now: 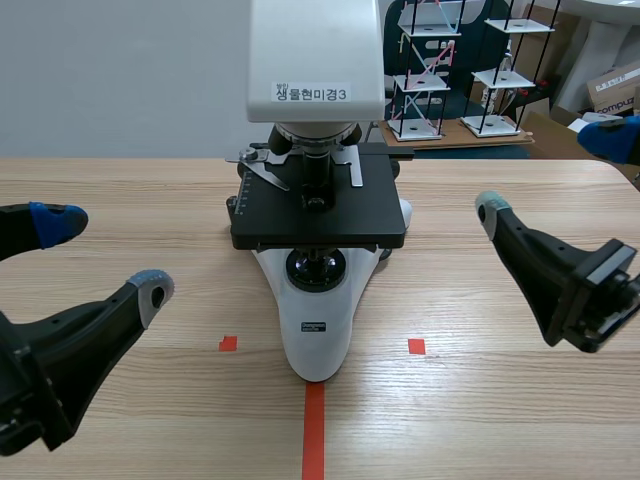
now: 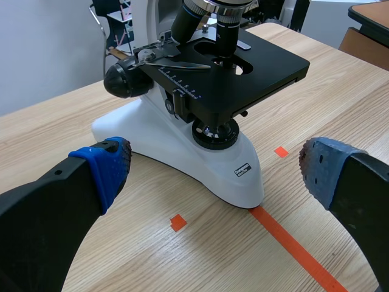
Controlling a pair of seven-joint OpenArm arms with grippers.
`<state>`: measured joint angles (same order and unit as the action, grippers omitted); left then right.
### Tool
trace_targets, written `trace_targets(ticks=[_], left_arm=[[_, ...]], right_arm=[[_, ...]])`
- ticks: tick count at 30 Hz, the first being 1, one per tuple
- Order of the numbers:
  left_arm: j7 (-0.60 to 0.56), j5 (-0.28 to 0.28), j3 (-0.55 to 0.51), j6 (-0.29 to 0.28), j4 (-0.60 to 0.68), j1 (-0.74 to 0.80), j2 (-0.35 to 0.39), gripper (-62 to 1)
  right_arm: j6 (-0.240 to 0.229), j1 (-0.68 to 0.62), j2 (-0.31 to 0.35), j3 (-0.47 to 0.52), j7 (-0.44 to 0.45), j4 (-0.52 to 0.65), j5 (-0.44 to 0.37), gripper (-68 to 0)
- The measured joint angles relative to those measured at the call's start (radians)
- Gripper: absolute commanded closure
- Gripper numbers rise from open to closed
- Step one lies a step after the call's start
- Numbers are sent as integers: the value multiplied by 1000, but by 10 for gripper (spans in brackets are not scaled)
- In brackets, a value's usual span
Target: Point at the stage knob
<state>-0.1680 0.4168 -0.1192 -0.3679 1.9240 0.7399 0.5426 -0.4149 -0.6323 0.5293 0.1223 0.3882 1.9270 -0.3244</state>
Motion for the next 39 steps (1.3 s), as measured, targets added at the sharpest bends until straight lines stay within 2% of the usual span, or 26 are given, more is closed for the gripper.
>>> trace_targets(ticks=[3, 7, 15, 16, 17, 23, 25, 28, 30, 39], left_arm=[[0, 0, 0, 0, 0, 0, 0, -581], [0, 0, 0, 0, 0, 0, 0, -581], [0, 0, 0, 0, 0, 0, 0, -581], [0, 0, 0, 0, 0, 0, 0, -581], [0, 0, 0, 0, 0, 0, 0, -581], [0, 0, 0, 0, 0, 0, 0, -581], [0, 0, 0, 0, 0, 0, 0, -581], [0, 0, 0, 0, 0, 0, 0, -581], [0, 0, 0, 0, 0, 0, 0, -581], [0, 0, 0, 0, 0, 0, 0, -581]], right_arm=[[0, 0, 0, 0, -2, 0, 0, -604], [0, 0, 0, 0, -56, 0, 0, -604], [0, 0, 0, 0, -53, 0, 0, -602], [0, 0, 0, 0, -53, 0, 0, -581], [0, 0, 0, 0, -53, 0, 0, -529], [0, 0, 0, 0, -101, -29, 24, -83], [6, 0, 0, 0, -98, -68, 23, -5], [65, 7, -2, -18, -53, -155, 22, -1], [63, 37, -4, -41, -15, -236, 24, 0], [59, 300, -60, -159, 180, -628, 156, 0]])
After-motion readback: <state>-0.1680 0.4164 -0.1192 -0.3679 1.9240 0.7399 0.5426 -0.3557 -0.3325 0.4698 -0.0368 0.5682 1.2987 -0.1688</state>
